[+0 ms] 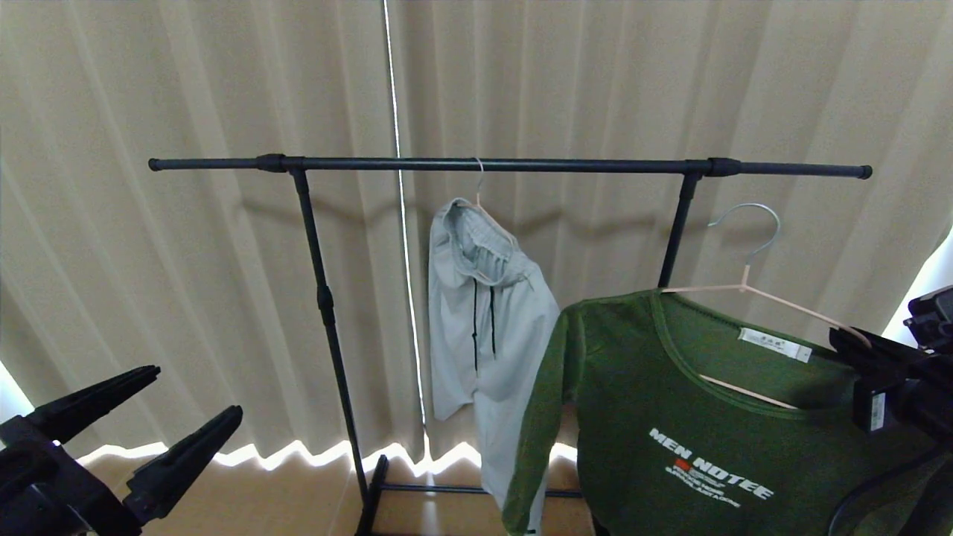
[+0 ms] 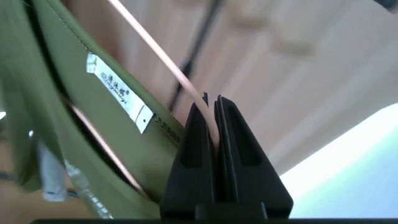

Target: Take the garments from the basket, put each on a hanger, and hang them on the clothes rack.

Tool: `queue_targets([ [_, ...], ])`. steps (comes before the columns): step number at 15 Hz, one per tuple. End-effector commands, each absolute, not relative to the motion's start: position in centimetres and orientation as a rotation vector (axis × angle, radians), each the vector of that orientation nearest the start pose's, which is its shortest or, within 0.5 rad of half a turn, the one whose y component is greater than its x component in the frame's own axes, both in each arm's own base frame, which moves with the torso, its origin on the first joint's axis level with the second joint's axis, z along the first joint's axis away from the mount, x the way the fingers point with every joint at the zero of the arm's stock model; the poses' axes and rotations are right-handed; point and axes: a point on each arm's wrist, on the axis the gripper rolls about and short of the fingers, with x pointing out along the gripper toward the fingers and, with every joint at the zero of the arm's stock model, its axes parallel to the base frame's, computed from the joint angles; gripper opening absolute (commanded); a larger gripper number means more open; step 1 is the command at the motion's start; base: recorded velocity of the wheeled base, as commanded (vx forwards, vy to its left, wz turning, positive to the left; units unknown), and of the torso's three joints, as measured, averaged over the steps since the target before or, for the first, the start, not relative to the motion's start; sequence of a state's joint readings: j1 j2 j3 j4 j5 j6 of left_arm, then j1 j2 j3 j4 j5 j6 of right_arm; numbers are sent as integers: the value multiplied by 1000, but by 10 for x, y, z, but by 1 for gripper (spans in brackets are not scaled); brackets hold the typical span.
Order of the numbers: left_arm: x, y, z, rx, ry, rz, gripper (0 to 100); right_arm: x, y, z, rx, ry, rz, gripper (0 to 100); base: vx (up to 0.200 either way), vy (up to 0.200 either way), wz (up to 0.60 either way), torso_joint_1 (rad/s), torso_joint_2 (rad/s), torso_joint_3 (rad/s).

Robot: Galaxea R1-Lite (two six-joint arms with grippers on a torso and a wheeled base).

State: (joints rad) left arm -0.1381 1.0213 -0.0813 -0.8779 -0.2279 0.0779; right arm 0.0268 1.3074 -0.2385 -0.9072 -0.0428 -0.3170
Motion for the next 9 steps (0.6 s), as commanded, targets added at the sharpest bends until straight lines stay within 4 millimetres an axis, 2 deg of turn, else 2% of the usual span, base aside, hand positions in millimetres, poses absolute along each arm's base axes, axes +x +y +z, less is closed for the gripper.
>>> queue_targets([
  [1,107,-11,146,72,78,-285,100,177,2,156,-322,170,2,0,0,0,0,0,0,0],
  [4,105,-9,149,73,60,-268,100,178,-2,158,-321,157,-28,0,0,0,0,0,0,0],
  [7,116,-10,159,98,44,-273,100,181,-8,158,-331,150,-62,0,0,0,0,0,0,0],
  [9,114,-10,148,96,87,-275,100,183,-18,156,-338,165,-111,0,0,0,0,0,0,0],
])
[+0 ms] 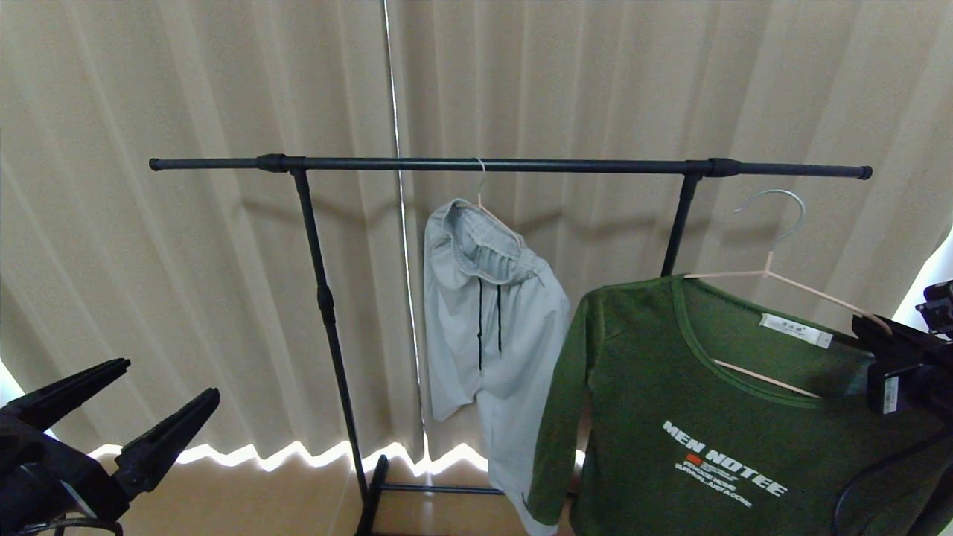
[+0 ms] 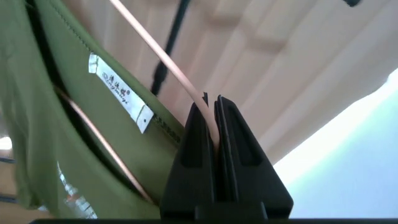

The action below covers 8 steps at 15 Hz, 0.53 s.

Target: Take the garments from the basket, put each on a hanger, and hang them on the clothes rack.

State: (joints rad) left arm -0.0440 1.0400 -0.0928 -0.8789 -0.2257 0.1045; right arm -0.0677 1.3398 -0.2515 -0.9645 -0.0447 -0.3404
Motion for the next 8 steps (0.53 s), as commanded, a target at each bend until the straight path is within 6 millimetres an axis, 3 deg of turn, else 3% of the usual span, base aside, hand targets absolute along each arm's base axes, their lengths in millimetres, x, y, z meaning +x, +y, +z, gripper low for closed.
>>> queue_targets([
  [1,111,-10,146,96,87,-276,100,184,-18,155,-337,171,-111,0,0,0,0,0,0,0],
  [8,89,-9,144,76,28,-270,100,189,-25,149,-339,208,-138,0,0,0,0,0,0,0],
])
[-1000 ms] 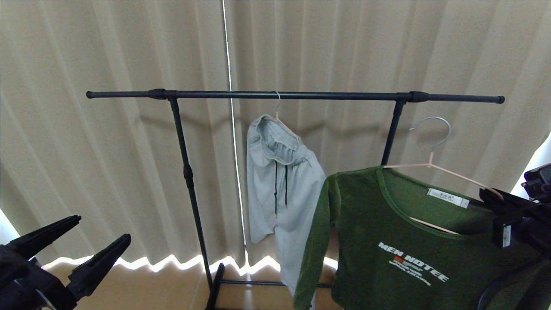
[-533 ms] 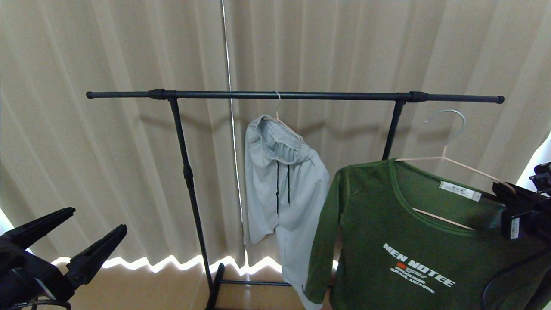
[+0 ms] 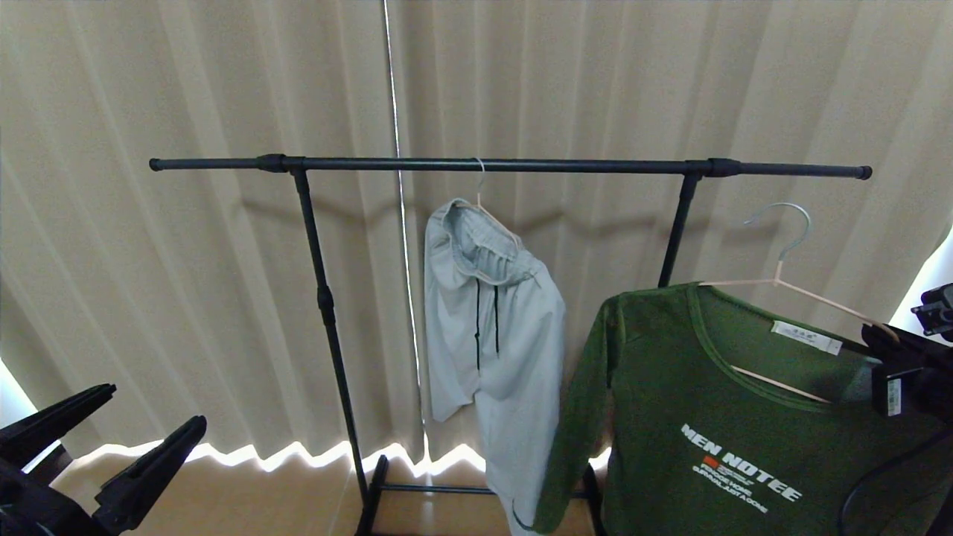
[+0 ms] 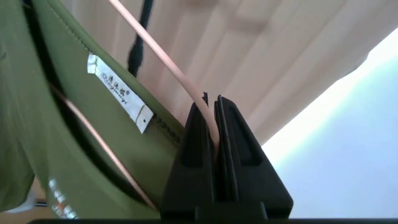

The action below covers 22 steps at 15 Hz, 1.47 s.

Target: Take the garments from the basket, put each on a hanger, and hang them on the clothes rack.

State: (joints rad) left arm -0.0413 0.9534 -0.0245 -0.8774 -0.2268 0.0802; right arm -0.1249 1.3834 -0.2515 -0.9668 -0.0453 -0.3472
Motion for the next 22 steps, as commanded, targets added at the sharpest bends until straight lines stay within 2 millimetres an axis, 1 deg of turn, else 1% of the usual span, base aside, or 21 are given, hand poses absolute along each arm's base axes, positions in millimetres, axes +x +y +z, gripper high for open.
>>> queue_targets([
  [1,89,-9,145,76,26,-268,100,192,-26,146,-338,226,-135,0,0,0,0,0,0,0],
  [4,89,-9,143,81,36,-273,100,194,-26,144,-352,218,-135,0,0,0,0,0,0,0],
  [6,89,-9,143,81,37,-275,100,200,-27,141,-361,199,-141,0,0,0,0,0,0,0],
  [8,89,-9,143,89,31,-278,100,204,-27,141,-363,171,-148,0,200,0,0,0,2,0],
  [11,88,-9,143,113,28,-278,100,205,-27,145,-366,124,-159,0,200,0,0,6,-2,9],
  [19,89,-11,142,116,37,-302,100,203,-25,144,-367,122,-150,0,200,0,0,5,2,3],
  [21,88,-12,143,118,30,-308,100,200,-23,152,-367,80,-150,0,200,0,0,2,0,0],
  [22,88,-12,143,116,31,-308,100,198,-22,153,-368,73,-148,0,0,0,0,0,0,0],
])
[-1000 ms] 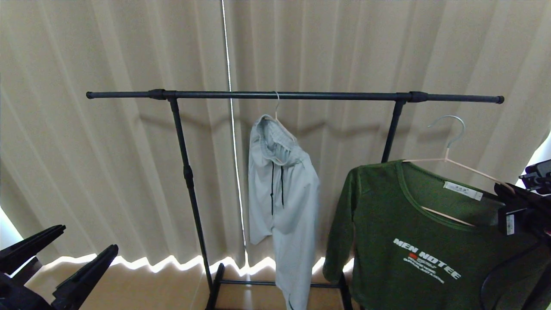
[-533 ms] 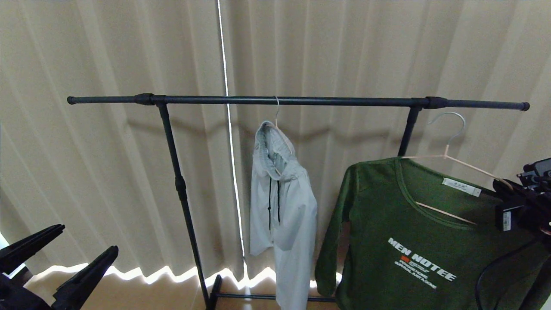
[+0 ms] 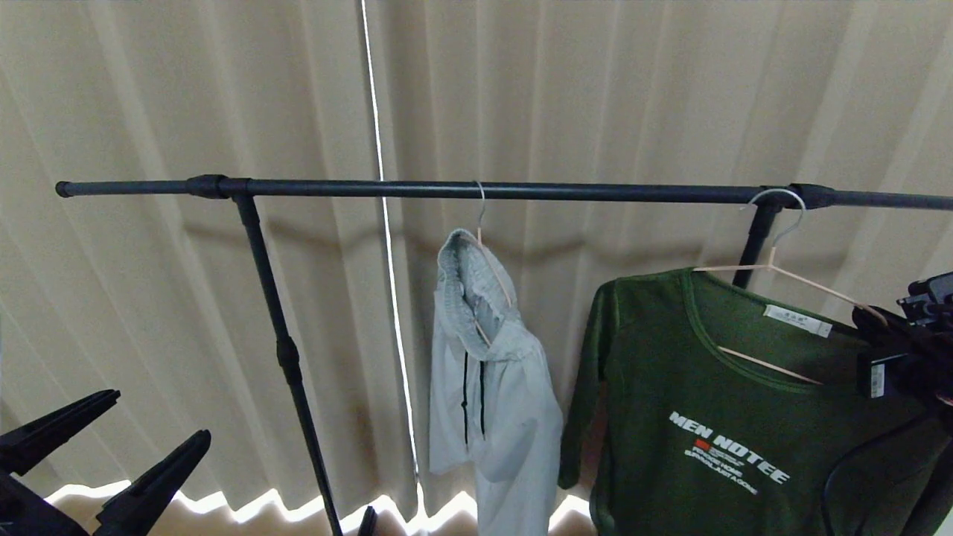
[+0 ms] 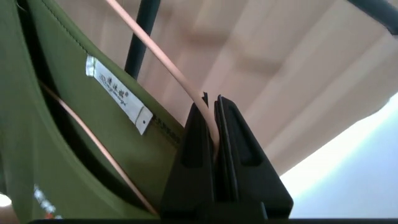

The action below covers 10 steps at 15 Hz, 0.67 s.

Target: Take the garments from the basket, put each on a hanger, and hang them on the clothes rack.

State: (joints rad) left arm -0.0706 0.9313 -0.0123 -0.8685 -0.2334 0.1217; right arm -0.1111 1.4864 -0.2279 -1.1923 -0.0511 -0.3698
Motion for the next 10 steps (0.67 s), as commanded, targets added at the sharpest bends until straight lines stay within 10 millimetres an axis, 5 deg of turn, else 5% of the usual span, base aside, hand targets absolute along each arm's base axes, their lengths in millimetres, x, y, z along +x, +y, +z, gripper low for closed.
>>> queue_targets([
  [1,89,-12,144,117,26,-315,100,196,-17,152,-369,75,-126,0,0,0,0,0,0,0],
  [5,93,-20,143,162,37,-405,100,229,10,164,-375,37,-139,0,0,0,0,0,0,0],
  [10,97,-20,147,195,25,-401,100,265,18,153,-387,73,-148,0,0,0,0,0,0,0],
])
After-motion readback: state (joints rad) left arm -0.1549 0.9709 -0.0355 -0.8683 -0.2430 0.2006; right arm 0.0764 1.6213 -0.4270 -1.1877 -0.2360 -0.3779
